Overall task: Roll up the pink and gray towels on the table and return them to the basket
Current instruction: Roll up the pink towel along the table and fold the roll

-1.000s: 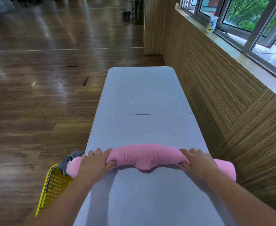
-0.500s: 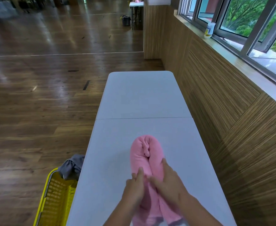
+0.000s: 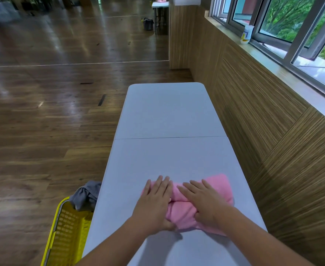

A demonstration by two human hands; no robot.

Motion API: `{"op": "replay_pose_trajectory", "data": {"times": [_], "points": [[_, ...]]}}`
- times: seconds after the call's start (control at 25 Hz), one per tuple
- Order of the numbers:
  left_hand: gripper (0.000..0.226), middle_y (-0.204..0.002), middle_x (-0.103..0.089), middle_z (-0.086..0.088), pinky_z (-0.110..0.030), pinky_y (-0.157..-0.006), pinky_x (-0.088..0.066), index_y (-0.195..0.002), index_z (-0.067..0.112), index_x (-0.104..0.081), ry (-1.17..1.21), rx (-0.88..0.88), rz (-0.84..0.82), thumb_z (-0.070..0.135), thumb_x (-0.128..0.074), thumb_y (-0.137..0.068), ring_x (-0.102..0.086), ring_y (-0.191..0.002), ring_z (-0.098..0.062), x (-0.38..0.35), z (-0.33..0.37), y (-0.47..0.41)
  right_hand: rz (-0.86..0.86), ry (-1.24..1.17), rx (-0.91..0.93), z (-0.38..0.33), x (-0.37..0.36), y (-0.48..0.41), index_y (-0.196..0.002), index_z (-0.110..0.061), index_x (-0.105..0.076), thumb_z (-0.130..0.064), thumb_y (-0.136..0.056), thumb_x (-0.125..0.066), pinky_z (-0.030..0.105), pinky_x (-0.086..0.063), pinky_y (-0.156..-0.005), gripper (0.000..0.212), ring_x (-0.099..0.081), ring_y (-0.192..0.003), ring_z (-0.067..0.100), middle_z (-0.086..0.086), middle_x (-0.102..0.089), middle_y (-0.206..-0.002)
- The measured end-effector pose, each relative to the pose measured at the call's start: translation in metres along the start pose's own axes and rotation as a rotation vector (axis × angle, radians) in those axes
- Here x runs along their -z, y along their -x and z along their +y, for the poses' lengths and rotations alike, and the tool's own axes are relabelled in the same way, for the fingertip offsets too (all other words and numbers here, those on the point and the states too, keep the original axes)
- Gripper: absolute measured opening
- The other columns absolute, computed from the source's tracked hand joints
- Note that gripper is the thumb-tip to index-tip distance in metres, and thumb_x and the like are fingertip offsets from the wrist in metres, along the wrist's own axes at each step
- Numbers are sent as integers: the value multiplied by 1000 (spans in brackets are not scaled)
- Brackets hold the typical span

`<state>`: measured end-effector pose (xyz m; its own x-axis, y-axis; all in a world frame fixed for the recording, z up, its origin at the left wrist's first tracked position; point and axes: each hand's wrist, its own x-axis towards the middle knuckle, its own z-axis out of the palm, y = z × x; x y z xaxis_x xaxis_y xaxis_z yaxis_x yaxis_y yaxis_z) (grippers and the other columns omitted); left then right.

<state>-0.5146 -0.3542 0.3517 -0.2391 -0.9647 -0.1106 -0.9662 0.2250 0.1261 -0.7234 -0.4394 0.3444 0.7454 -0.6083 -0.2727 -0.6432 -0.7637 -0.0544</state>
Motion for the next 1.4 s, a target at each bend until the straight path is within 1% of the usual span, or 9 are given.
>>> {"op": "replay_pose_trajectory", "data": {"times": [0.12, 0.24, 0.48, 0.6, 0.88, 1.0, 1.12, 1.24, 1.4], "points": [[126, -155, -33, -2, -49, -120, -5, -155, 12, -17, 4, 33, -36, 83, -55, -58, -26, -144, -26, -13, -10, -10, 76, -64, -32, -8, -7, 2, -158, -20, -4, -40, -80, -51, 43, 9, -122, 94, -3, -153, 25, 6, -7, -167], [129, -147, -43, -4, -54, -119, -13, -152, 11, -28, -16, 39, -16, 89, -51, -53, -35, -139, -27, -18, -4, -15, 61, -49, -13, -22, -23, -3, -152, -5, -28, -77, -70, -51, 46, 0, -118, 111, -29, -147, 33, 15, -31, -159], [133, -167, 2, -2, -61, -118, -5, -154, 35, 11, -58, 48, -171, 88, -56, -53, 6, -151, -32, -8, -32, -10, 37, -77, -133, 23, -16, 19, -156, -25, 9, -82, -58, -51, 48, 5, -122, 128, 5, -153, 22, -1, 3, -167], [134, -165, 5, 2, -63, -116, -15, -150, 43, 20, -46, 73, -234, 87, -61, -52, 1, -150, -33, 0, -37, -10, -93, -28, -194, 49, -9, 32, -153, -29, 20, -86, -54, -54, 52, 1, -122, 137, 6, -152, 21, -3, 7, -167], [134, -149, -24, 6, -46, -95, -44, -153, 38, 8, -34, 98, -188, 83, -65, -50, -29, -129, -25, -2, -31, -14, -73, 116, -91, 56, -3, 20, -156, -20, -5, -92, -48, -53, 47, -21, -115, 139, -34, -121, 31, 8, -40, -135], [123, -143, -32, 3, -47, -100, -39, -152, 31, -9, -86, 105, -167, 76, -65, -53, -33, -125, -26, -1, -24, -17, -38, 110, -68, 54, 0, 11, -148, -19, -27, -82, -49, -58, 50, -14, -120, 121, -19, -141, 36, 12, -25, -154], [103, -146, -33, -4, -55, -113, -22, -144, 23, -27, -143, 112, -141, 66, -68, -60, -21, -141, -32, 1, -12, -22, -54, 51, -55, 44, -4, 11, -150, -15, -18, -64, -58, -62, 49, -11, -121, 113, -16, -146, 32, 9, -19, -161], [110, -161, -17, -10, -62, -117, -3, -152, 14, -15, -207, 101, -149, 62, -66, -67, -3, -150, -35, -3, 3, -24, -39, 19, -77, 37, -10, 15, -153, -27, 3, -60, -61, -58, 57, -16, -117, 116, -24, -141, 35, 10, -26, -156], [127, -162, -26, -6, -67, -116, -2, -156, 24, -9, -187, 45, -88, 83, -56, -54, -14, -150, -38, -16, 9, -25, -58, 90, -65, 28, -11, 5, -156, -16, 7, -75, -68, -53, 59, -3, -120, 121, 6, -151, 37, 16, 5, -165]]}}
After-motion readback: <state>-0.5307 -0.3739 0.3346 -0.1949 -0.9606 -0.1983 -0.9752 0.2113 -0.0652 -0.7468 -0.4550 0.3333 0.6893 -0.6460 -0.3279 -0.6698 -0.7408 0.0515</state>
